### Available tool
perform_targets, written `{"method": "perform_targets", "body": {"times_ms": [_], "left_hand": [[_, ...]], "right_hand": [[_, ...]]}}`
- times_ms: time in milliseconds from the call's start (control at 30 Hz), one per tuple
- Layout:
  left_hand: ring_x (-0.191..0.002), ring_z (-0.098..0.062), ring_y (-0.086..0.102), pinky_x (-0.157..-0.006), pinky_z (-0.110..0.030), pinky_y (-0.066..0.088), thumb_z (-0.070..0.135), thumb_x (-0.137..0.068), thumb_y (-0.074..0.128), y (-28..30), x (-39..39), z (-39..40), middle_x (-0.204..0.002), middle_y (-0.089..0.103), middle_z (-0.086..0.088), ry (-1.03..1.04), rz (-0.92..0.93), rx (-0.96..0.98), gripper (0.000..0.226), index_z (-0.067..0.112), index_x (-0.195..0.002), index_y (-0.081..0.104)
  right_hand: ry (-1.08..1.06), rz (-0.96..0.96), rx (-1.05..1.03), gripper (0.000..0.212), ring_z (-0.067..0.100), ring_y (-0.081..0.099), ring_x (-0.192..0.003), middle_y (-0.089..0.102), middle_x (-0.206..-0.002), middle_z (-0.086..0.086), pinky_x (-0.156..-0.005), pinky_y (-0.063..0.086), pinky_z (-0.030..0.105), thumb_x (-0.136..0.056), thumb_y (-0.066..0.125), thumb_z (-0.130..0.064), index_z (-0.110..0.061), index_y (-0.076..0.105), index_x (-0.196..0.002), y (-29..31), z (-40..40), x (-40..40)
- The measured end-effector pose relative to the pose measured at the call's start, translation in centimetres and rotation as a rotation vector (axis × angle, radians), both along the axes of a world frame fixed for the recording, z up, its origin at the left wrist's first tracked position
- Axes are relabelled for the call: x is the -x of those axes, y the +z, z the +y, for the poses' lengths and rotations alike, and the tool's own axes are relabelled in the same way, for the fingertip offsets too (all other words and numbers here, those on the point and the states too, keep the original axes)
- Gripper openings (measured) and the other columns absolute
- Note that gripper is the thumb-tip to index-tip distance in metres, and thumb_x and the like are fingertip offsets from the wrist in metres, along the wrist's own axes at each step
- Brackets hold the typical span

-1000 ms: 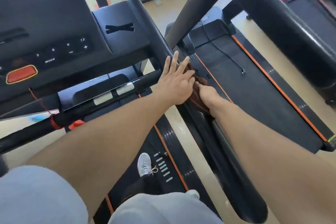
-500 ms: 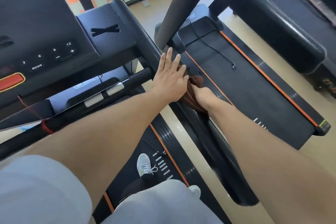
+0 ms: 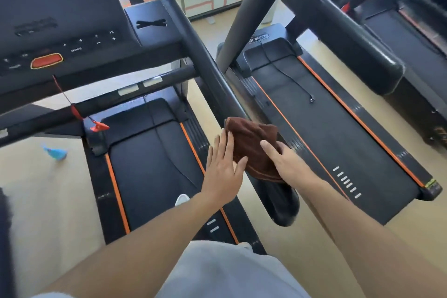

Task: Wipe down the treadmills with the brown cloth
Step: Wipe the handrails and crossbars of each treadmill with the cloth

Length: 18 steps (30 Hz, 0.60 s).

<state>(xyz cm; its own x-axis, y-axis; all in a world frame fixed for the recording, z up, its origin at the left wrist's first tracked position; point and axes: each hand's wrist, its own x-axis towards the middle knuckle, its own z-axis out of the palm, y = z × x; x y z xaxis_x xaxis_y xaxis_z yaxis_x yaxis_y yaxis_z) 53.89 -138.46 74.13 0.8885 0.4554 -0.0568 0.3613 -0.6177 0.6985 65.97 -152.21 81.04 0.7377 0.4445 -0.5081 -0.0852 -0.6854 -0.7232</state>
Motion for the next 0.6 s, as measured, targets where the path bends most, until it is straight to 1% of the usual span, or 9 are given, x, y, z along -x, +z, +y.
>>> {"method": "perform_targets", "body": {"times_ms": [33,100,167,200,233,300,367,467,600], "left_hand": [[-0.158,-0.011,-0.009,-0.130,-0.041,0.003,0.052,-0.105,0.039,0.0,0.9,-0.8,-0.173,-0.004,0.005,0.026,-0.045,0.019,0.075,0.024,-0.164,0.001],[-0.157,-0.016,0.016,-0.128,-0.038,0.015,0.046,-0.099,0.060,0.0,2.3,-1.5,-0.170,0.020,-0.001,0.031,-0.151,-0.028,0.075,0.021,-0.161,0.026],[-0.145,-0.021,0.040,-0.122,-0.043,0.031,0.036,-0.091,0.074,-0.1,3.2,-1.9,-0.154,0.046,-0.003,-0.042,-0.243,-0.146,0.063,0.017,-0.147,0.052],[-0.138,-0.022,0.047,-0.117,-0.046,0.037,0.032,-0.089,0.078,-0.2,3.3,-2.0,-0.147,0.053,-0.003,-0.078,-0.273,-0.191,0.056,0.016,-0.139,0.059],[-0.134,-0.021,0.051,-0.114,-0.047,0.041,0.029,-0.088,0.079,-0.3,3.4,-2.1,-0.142,0.057,-0.002,-0.101,-0.289,-0.214,0.051,0.015,-0.135,0.063],[-0.130,-0.021,0.054,-0.112,-0.045,0.043,0.026,-0.089,0.079,-0.1,3.0,-2.1,-0.137,0.061,0.000,-0.110,-0.297,-0.217,0.048,0.015,-0.133,0.065],[-0.125,-0.021,0.057,-0.110,-0.043,0.045,0.024,-0.089,0.079,0.3,2.3,-1.9,-0.132,0.063,0.000,-0.108,-0.305,-0.208,0.043,0.014,-0.129,0.067],[-0.114,-0.022,0.062,-0.103,-0.044,0.050,0.020,-0.088,0.080,0.5,1.6,-1.3,-0.121,0.068,0.001,-0.104,-0.328,-0.220,0.028,0.015,-0.115,0.076],[-0.108,-0.020,0.065,-0.098,-0.041,0.052,0.016,-0.094,0.074,0.8,1.2,-0.4,-0.112,0.072,0.002,-0.148,-0.371,-0.232,0.009,0.014,-0.101,0.080]], "right_hand": [[-0.031,-0.032,-0.034,0.054,-0.002,0.062,-0.104,0.065,-0.116,-0.024,-0.090,0.041,0.023,-0.097,0.049,-0.068,-0.036,0.053,-0.140,-0.1,-1.1,0.5],[-0.109,-0.116,-0.129,0.042,-0.006,0.062,-0.102,0.064,-0.112,-0.026,-0.086,0.044,0.020,-0.100,0.053,-0.058,-0.033,0.055,-0.134,-0.6,-3.6,1.3],[-0.098,-0.190,-0.169,0.024,0.000,0.067,-0.098,0.071,-0.106,-0.018,-0.082,0.051,0.019,-0.098,0.065,-0.044,-0.033,0.064,-0.119,-1.3,-6.0,1.8],[-0.059,-0.196,-0.163,0.017,0.002,0.069,-0.095,0.073,-0.101,-0.017,-0.080,0.053,0.019,-0.096,0.070,-0.037,-0.035,0.067,-0.113,-1.7,-7.1,1.9],[-0.013,-0.191,-0.159,0.016,0.003,0.070,-0.093,0.075,-0.097,-0.018,-0.078,0.054,0.018,-0.095,0.073,-0.032,-0.038,0.069,-0.109,-1.9,-8.0,2.0],[0.049,-0.189,-0.174,0.026,0.001,0.070,-0.092,0.074,-0.097,-0.023,-0.077,0.053,0.014,-0.092,0.078,-0.024,-0.043,0.069,-0.108,-2.0,-8.9,2.2],[0.067,-0.217,-0.194,0.031,0.001,0.070,-0.093,0.075,-0.097,-0.023,-0.079,0.053,0.012,-0.089,0.081,-0.021,-0.043,0.070,-0.108,-2.0,-9.0,2.2],[0.016,-0.283,-0.225,0.030,0.005,0.073,-0.088,0.076,-0.094,-0.020,-0.077,0.056,0.019,-0.086,0.084,-0.017,-0.041,0.075,-0.102,-2.5,-8.7,2.2],[-0.048,-0.317,-0.311,0.024,0.005,0.072,-0.081,0.077,-0.090,-0.016,-0.073,0.051,0.014,-0.089,0.079,-0.011,-0.034,0.080,-0.093,-2.7,-8.3,2.4]]}}
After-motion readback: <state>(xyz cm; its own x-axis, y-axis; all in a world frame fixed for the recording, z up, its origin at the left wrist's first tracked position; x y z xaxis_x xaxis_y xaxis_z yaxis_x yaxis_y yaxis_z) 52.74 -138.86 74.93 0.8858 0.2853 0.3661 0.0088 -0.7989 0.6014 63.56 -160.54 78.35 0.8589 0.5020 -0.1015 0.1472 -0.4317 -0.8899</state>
